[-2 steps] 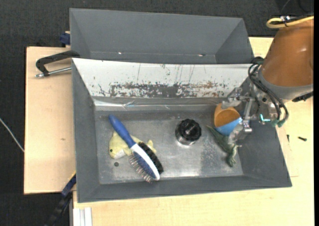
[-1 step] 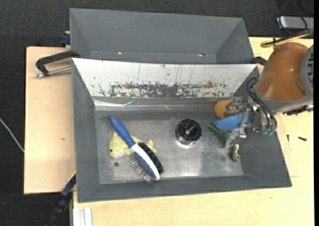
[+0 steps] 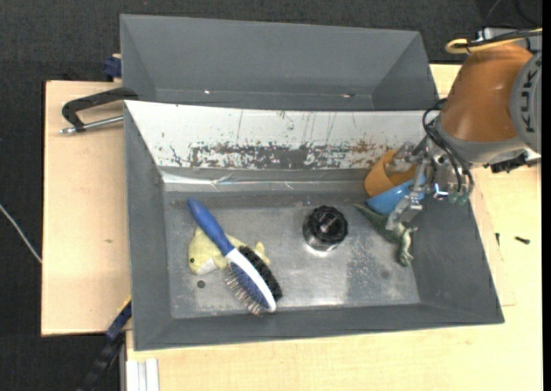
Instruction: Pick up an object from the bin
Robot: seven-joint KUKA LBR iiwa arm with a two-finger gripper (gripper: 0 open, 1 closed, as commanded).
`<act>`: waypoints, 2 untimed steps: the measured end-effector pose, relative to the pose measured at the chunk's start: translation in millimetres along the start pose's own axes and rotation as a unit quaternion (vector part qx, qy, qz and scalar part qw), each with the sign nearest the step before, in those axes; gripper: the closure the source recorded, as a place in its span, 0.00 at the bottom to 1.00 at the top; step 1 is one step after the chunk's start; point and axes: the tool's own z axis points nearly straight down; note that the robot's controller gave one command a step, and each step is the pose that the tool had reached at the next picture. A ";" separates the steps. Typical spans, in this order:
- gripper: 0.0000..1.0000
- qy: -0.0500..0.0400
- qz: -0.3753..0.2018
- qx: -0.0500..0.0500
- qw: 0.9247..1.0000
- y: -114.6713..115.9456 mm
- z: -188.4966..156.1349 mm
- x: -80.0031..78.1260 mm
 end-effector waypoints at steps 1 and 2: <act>0.00 0.002 0.060 0.000 0.998 4.9 0.3 4.7; 0.00 -0.005 0.174 -0.002 0.985 12.0 23.5 14.4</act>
Offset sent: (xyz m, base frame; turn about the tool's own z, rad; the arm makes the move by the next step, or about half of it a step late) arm -0.0053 0.0048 -0.0016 0.1206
